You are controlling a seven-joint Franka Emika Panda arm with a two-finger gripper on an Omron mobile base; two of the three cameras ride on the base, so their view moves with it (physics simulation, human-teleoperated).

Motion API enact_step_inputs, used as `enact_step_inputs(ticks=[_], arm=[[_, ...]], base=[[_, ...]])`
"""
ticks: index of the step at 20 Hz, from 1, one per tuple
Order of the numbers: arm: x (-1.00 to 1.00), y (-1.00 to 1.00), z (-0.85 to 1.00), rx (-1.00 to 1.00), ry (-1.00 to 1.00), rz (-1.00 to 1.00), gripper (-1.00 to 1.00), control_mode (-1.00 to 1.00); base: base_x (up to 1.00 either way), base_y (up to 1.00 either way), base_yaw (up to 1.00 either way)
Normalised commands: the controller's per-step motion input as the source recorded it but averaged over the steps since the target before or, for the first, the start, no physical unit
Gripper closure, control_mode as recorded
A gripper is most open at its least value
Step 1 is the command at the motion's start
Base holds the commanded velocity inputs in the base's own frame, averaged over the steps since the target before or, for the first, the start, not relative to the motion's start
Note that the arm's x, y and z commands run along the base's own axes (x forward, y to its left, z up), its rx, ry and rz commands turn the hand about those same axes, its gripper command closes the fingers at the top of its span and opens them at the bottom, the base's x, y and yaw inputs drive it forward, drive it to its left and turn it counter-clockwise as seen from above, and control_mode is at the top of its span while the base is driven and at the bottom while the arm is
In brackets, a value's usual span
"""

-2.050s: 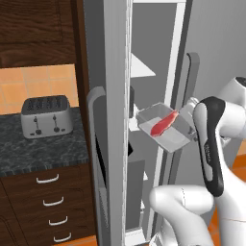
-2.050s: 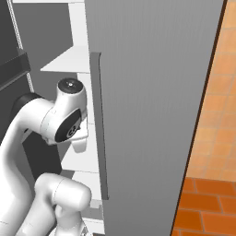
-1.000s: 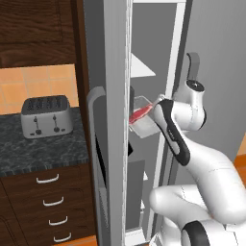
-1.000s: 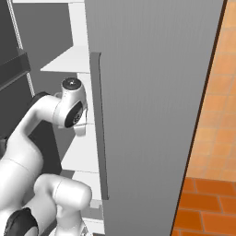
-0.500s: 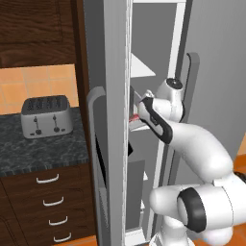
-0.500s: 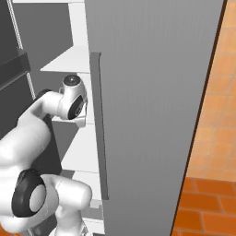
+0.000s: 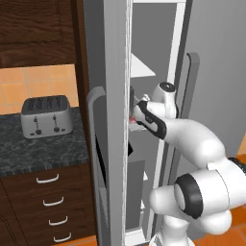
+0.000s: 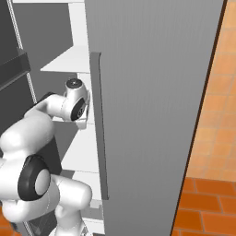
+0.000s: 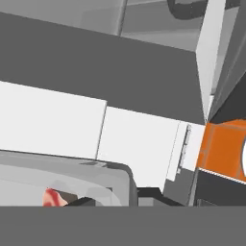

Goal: Take the meat container that has the steak and place it on the second highest rack of the freezer. Then take the vegetable container that has the garlic and eggplant and place it on the highest rack of the freezer.

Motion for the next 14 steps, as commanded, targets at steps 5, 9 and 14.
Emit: enact_step_inputs(ticks=[5, 9, 14], arm=[[0.56, 0.14, -0.17, -0.01, 0.00, -0.05, 1.00, -1.00], [0.81, 0.16, -0.05, -0.03, 0.00, -0.05, 1.00, -1.00], [0.72, 0.13, -0.18, 0.00, 0.00, -0.04, 1.00, -1.00]], base=[[0.00, 0.00, 0.00], [0.00, 0.00, 0.00], [0.00, 0.00, 0.00]])
